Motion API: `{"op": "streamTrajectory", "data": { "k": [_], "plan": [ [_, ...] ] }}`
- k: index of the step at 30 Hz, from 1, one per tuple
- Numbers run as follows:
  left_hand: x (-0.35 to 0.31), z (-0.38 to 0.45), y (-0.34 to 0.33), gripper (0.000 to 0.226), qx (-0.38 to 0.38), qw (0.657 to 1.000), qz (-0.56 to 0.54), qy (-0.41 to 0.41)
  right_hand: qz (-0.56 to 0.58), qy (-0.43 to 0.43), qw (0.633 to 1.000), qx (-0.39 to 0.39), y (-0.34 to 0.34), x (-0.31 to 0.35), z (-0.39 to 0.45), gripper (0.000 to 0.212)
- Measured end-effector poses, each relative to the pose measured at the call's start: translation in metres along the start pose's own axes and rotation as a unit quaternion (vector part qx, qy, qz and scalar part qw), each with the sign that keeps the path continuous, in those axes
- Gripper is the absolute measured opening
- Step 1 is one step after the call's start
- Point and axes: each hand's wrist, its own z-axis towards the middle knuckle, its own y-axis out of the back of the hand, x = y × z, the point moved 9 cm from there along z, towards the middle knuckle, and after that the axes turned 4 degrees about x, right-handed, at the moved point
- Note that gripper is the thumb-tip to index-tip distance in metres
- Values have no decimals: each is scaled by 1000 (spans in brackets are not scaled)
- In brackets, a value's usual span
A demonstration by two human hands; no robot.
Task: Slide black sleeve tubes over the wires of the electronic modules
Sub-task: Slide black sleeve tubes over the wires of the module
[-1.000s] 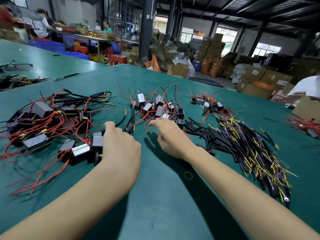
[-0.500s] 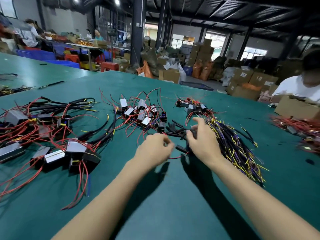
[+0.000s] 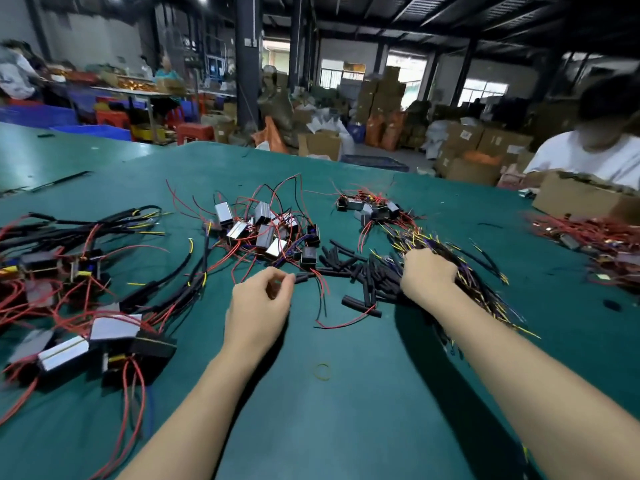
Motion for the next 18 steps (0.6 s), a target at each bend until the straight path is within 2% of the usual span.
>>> {"op": "streamTrajectory", "data": {
  "k": [3,6,8,10,12,14,17,18],
  "plan": [
    [2,-1,-1,20,-5,999,38,25,1,-15,1000,-9,-9,-4,4,29],
    [2,-1,0,21,-7,998,47,32,47,-10,998,-31,-5,-9,7,21],
    [3,-1,-1,21,-1,998,45,32,110,-13,993,-49,2,-16,8,11],
    [3,-1,-1,21,4,999,42,31,212,-11,974,-73,15,-23,8,10],
    [4,-1,-1,21,5,999,41,28,340,18,936,-91,32,-26,7,15],
    [2,-2,-2,21,9,999,32,20,482,39,873,-71,44,-27,3,14],
    [-6,-4,-5,20,32,999,-9,-10,648,53,756,76,37,-9,-13,9],
    [-11,-5,-7,20,45,999,-18,-23,669,57,732,115,34,-2,-20,9]
  ]
}}
